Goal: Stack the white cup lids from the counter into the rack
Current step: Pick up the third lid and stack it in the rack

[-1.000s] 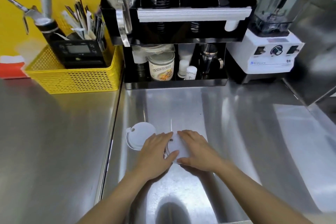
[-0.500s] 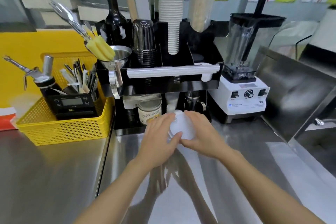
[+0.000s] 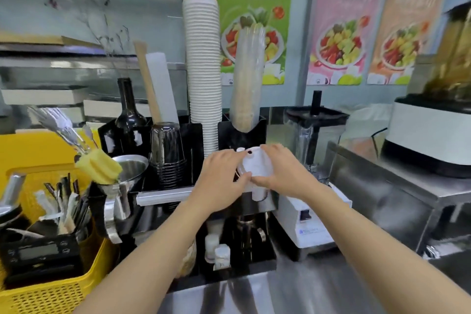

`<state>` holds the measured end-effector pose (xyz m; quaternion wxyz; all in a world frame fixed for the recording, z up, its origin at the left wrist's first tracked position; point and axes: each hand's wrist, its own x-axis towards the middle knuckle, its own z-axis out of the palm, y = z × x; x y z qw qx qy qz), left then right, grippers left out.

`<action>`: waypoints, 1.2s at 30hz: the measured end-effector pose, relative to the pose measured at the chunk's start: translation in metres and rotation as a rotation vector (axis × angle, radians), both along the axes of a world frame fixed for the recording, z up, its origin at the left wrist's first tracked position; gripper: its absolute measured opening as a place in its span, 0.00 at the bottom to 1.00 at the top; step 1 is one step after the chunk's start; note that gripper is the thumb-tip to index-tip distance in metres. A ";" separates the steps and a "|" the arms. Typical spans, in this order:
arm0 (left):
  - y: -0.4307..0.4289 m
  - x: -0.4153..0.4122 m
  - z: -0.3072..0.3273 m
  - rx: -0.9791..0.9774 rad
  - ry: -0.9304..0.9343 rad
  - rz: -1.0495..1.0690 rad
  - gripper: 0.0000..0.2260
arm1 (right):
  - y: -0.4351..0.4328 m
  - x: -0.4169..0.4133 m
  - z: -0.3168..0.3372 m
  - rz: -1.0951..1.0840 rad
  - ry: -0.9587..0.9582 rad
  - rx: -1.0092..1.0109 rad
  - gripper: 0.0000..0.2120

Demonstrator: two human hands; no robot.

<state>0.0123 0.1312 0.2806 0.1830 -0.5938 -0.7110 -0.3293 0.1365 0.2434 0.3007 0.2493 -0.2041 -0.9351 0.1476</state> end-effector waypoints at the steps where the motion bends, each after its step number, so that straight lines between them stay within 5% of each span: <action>1: 0.011 -0.005 0.003 -0.016 0.001 -0.006 0.20 | 0.009 -0.004 0.006 -0.009 -0.015 -0.010 0.32; 16: 0.077 -0.059 -0.015 -0.457 0.202 0.035 0.09 | 0.063 -0.069 0.019 -0.039 -0.549 0.122 0.22; 25: 0.079 -0.062 -0.027 -0.519 0.376 0.014 0.16 | 0.067 -0.089 0.000 0.004 -0.749 0.066 0.15; 36: 0.081 -0.063 -0.026 -0.520 0.339 -0.027 0.19 | 0.072 -0.104 0.000 -0.040 -0.940 -0.041 0.20</action>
